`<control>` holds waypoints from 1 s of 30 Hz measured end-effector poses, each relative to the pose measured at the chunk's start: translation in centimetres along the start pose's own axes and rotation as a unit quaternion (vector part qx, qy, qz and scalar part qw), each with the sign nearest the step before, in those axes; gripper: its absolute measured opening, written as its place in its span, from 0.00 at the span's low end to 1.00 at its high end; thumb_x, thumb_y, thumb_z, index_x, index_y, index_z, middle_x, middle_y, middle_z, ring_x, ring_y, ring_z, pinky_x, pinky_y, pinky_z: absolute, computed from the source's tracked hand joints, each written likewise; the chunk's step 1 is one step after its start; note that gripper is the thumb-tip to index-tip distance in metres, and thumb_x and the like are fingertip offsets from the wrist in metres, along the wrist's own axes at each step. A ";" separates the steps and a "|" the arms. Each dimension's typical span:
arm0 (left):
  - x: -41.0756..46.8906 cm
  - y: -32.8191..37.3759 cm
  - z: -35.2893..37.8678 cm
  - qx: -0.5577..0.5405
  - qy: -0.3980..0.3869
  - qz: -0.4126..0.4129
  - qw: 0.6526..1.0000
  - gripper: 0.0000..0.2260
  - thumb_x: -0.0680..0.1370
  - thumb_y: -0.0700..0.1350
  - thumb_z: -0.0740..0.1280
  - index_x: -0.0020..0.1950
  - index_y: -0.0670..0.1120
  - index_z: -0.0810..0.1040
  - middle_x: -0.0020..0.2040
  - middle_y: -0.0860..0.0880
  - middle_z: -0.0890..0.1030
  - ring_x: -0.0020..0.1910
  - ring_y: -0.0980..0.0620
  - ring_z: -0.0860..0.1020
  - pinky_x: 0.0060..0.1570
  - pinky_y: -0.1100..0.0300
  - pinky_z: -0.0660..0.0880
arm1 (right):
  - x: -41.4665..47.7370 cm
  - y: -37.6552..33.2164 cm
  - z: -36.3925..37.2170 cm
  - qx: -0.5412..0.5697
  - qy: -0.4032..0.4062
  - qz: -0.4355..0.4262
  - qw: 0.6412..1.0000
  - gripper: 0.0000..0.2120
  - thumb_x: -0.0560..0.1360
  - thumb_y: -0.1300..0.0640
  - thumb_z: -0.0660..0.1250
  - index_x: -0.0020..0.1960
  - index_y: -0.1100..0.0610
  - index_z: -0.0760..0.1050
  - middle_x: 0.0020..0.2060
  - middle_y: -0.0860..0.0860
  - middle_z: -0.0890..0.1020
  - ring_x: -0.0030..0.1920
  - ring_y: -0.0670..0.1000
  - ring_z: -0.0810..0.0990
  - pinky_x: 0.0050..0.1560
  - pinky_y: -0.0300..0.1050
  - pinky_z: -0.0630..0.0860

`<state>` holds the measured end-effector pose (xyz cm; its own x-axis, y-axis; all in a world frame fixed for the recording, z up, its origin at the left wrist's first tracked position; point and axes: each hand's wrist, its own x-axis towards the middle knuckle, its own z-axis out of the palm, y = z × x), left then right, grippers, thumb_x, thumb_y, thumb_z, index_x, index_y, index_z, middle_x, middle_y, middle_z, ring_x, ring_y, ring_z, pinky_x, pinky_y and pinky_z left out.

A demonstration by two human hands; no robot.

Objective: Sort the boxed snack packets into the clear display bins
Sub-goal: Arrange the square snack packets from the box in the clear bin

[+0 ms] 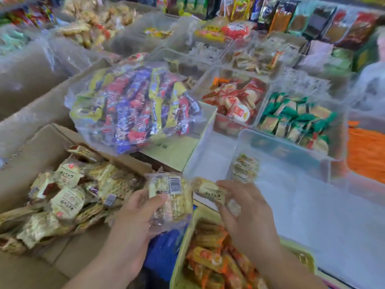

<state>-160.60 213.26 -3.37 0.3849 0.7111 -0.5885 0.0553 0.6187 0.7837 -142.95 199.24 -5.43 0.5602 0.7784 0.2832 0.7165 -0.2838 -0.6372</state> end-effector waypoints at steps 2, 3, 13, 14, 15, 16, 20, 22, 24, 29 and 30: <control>1.0 -0.7 2.2 0.014 -0.004 -0.005 1.000 0.10 0.67 0.44 0.77 0.47 0.46 0.84 0.50 0.44 0.87 0.50 0.36 0.84 0.45 0.37 0.84 | 0.8 2.7 -1.3 0.054 -0.020 0.080 0.995 0.27 0.67 0.67 0.76 0.57 0.40 0.77 0.47 0.39 0.81 0.46 0.42 0.77 0.45 0.27 0.70; 1.4 -0.9 2.7 0.017 -0.005 -0.008 1.000 0.15 0.65 0.46 0.78 0.49 0.44 0.83 0.51 0.41 0.85 0.49 0.36 0.82 0.45 0.37 0.83 | 1.3 3.9 -1.6 0.076 -0.015 0.115 0.990 0.29 0.67 0.67 0.76 0.53 0.35 0.73 0.45 0.37 0.81 0.45 0.40 0.78 0.43 0.25 0.70; 7.3 -4.1 10.5 0.149 -0.019 -0.026 0.988 0.31 0.62 0.54 0.79 0.62 0.47 0.77 0.59 0.47 0.83 0.54 0.47 0.83 0.46 0.49 0.83 | 6.0 19.7 -4.0 0.059 0.064 0.281 0.956 0.11 0.74 0.57 0.72 0.55 0.47 0.79 0.47 0.49 0.81 0.45 0.50 0.77 0.38 0.46 0.71; 7.7 -4.4 11.1 0.153 -0.018 -0.030 0.988 0.33 0.63 0.54 0.79 0.65 0.48 0.76 0.59 0.48 0.82 0.55 0.47 0.83 0.42 0.53 0.82 | 7.0 20.9 -4.0 0.025 0.066 0.269 0.961 0.12 0.74 0.58 0.72 0.57 0.50 0.80 0.47 0.50 0.82 0.46 0.55 0.78 0.40 0.49 0.74; 8.0 -4.8 11.6 0.159 -0.016 -0.030 0.987 0.34 0.63 0.55 0.79 0.67 0.49 0.75 0.61 0.48 0.81 0.57 0.47 0.83 0.41 0.55 0.81 | 8.1 21.9 -3.9 -0.010 0.067 0.257 0.964 0.13 0.75 0.59 0.72 0.59 0.53 0.80 0.45 0.52 0.83 0.44 0.57 0.78 0.39 0.50 0.75; 8.3 -5.1 11.9 0.173 -0.011 -0.026 0.984 0.36 0.62 0.57 0.79 0.67 0.51 0.75 0.63 0.49 0.80 0.58 0.46 0.82 0.41 0.56 0.81 | 9.2 22.6 -3.7 -0.037 0.069 0.243 0.967 0.13 0.74 0.61 0.71 0.59 0.55 0.80 0.43 0.53 0.83 0.42 0.58 0.78 0.36 0.49 0.75; 8.6 -6.0 12.2 0.227 -0.003 -0.021 0.974 0.40 0.58 0.63 0.77 0.66 0.49 0.75 0.60 0.50 0.79 0.53 0.50 0.82 0.42 0.56 0.78 | 12.7 24.8 -1.1 -0.026 0.035 0.251 0.967 0.13 0.73 0.68 0.67 0.56 0.58 0.80 0.43 0.57 0.84 0.41 0.59 0.79 0.36 0.43 0.70; 8.8 -6.3 12.2 0.235 -0.005 -0.023 0.972 0.36 0.58 0.64 0.77 0.63 0.52 0.77 0.58 0.47 0.81 0.51 0.48 0.83 0.46 0.55 0.77 | 13.5 25.3 0.6 -0.002 -0.004 0.277 0.961 0.13 0.74 0.65 0.67 0.58 0.59 0.79 0.42 0.56 0.83 0.40 0.59 0.79 0.36 0.43 0.71; 8.8 -6.5 12.2 0.239 -0.009 -0.022 0.971 0.31 0.60 0.62 0.77 0.60 0.56 0.78 0.57 0.48 0.82 0.50 0.50 0.83 0.46 0.57 0.76 | 13.7 25.5 2.3 0.025 -0.067 0.299 0.952 0.14 0.74 0.58 0.69 0.59 0.57 0.79 0.44 0.53 0.82 0.41 0.57 0.79 0.38 0.45 0.73; 9.2 -6.7 12.3 0.225 -0.010 -0.024 0.974 0.23 0.63 0.59 0.76 0.57 0.58 0.79 0.55 0.50 0.83 0.51 0.50 0.82 0.45 0.59 0.74 | 14.0 26.0 4.6 0.173 -0.117 0.373 0.904 0.23 0.74 0.33 0.64 0.53 0.52 0.79 0.46 0.51 0.82 0.49 0.55 0.79 0.48 0.50 0.75; 9.3 -6.8 12.2 0.219 -0.010 -0.024 0.975 0.23 0.63 0.59 0.76 0.57 0.58 0.79 0.55 0.49 0.83 0.53 0.48 0.82 0.46 0.58 0.75 | 14.1 26.4 4.7 0.155 -0.115 0.366 0.910 0.23 0.77 0.35 0.62 0.55 0.53 0.80 0.49 0.53 0.82 0.52 0.57 0.80 0.53 0.53 0.76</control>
<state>-146.19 211.60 -11.74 0.3896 0.6757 -0.6258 0.4605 0.4455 0.7678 -118.10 205.40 -21.62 0.7129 0.5508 -0.4340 0.0135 -0.6296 -0.7768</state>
